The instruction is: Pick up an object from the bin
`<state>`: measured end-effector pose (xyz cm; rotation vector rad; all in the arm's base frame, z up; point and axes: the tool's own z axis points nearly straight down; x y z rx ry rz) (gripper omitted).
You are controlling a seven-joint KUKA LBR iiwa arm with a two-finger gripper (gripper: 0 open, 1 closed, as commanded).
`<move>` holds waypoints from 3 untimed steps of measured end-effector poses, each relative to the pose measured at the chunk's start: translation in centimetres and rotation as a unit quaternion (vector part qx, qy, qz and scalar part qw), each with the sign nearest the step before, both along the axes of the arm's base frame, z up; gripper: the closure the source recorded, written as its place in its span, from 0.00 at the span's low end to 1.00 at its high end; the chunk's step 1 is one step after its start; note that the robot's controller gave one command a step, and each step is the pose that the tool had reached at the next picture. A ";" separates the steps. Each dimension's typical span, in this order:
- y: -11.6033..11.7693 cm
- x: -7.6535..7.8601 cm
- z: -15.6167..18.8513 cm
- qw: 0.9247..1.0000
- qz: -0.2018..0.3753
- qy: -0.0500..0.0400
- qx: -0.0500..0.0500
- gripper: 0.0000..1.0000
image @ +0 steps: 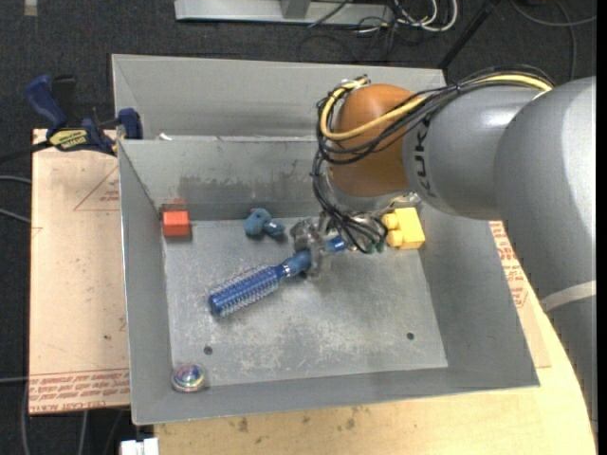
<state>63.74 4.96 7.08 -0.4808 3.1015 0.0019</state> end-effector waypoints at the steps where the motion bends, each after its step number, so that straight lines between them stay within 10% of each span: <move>1: -0.6 -0.9 11.9 1.000 -0.021 -0.004 0.001 1.00; 2: -2.1 -1.0 28.1 1.000 -0.024 -0.005 -0.001 1.00; 3: -8.5 -3.9 27.8 0.999 0.048 0.001 -0.001 1.00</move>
Offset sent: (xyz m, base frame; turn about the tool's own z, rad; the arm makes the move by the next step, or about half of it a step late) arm -0.0107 -0.0075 0.1145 0.0444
